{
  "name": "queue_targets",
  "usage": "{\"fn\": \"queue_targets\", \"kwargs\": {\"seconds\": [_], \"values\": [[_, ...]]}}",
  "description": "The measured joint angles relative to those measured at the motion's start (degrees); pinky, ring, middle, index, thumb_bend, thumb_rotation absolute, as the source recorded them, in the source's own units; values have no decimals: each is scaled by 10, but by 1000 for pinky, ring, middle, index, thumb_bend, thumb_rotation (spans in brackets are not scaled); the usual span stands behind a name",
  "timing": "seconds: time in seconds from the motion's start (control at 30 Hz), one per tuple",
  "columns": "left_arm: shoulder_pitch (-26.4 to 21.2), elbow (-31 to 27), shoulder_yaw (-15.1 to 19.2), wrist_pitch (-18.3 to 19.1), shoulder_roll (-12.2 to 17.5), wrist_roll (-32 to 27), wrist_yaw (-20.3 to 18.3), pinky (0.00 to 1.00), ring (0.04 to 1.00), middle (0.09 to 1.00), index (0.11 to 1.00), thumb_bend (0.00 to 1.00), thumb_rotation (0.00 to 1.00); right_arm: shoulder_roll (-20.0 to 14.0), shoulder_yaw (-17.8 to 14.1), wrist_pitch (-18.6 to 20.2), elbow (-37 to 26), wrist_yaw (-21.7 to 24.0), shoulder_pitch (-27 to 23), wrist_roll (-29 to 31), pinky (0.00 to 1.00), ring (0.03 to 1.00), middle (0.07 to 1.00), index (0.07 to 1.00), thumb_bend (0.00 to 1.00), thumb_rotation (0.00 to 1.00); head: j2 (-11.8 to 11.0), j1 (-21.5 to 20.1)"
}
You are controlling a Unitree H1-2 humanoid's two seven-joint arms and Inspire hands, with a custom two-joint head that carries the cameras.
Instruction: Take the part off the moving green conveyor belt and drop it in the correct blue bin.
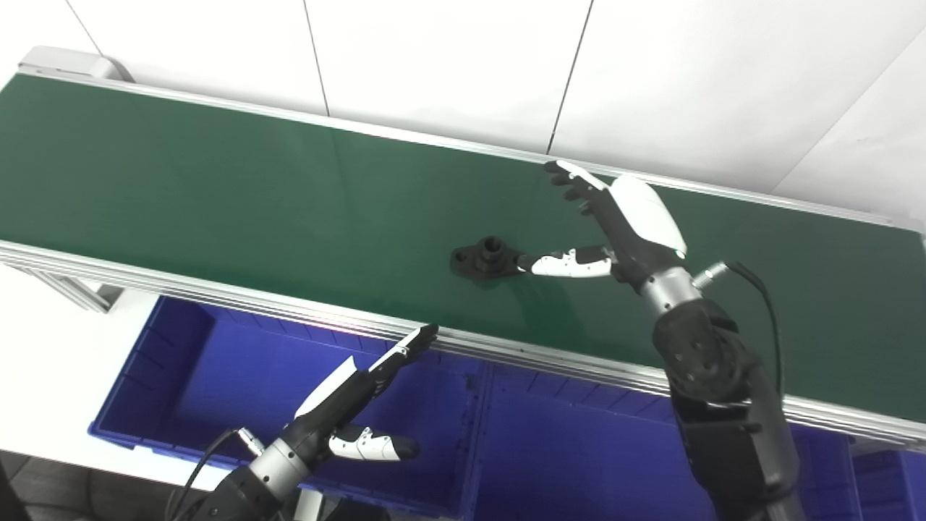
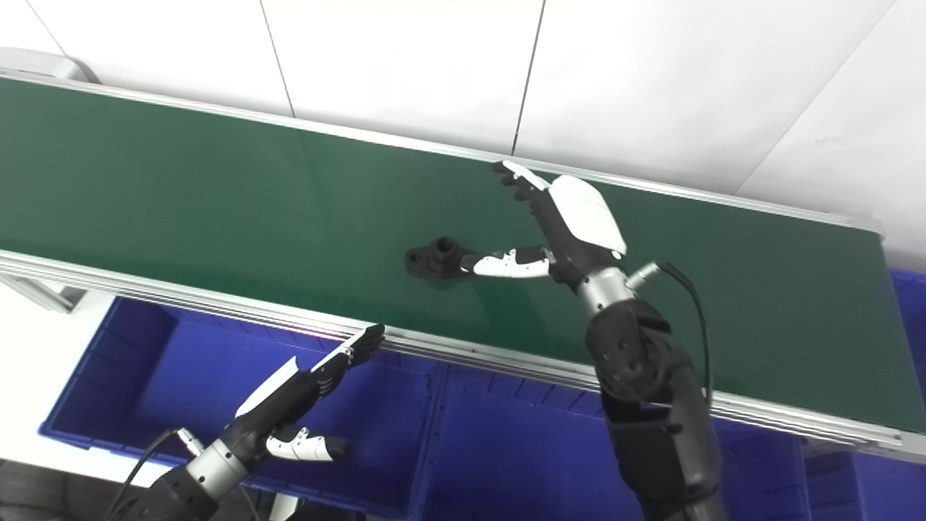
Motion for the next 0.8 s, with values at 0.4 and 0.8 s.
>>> {"fn": "queue_targets", "kwargs": {"seconds": [0.4,0.8], "values": [[-1,0,-12,0,5,1,13,995,1000,1000,1000,858,674,-24,46,-2,87,-6,-18,-14,711,781,824,862,795,220,-3,-17],[-1,0,-7,0,9,-13,0,974,1000,1000,1000,846,654,-52,68,-6,117,-30,-20,-26,658,724,763,822,738,27,1,-42]]}}
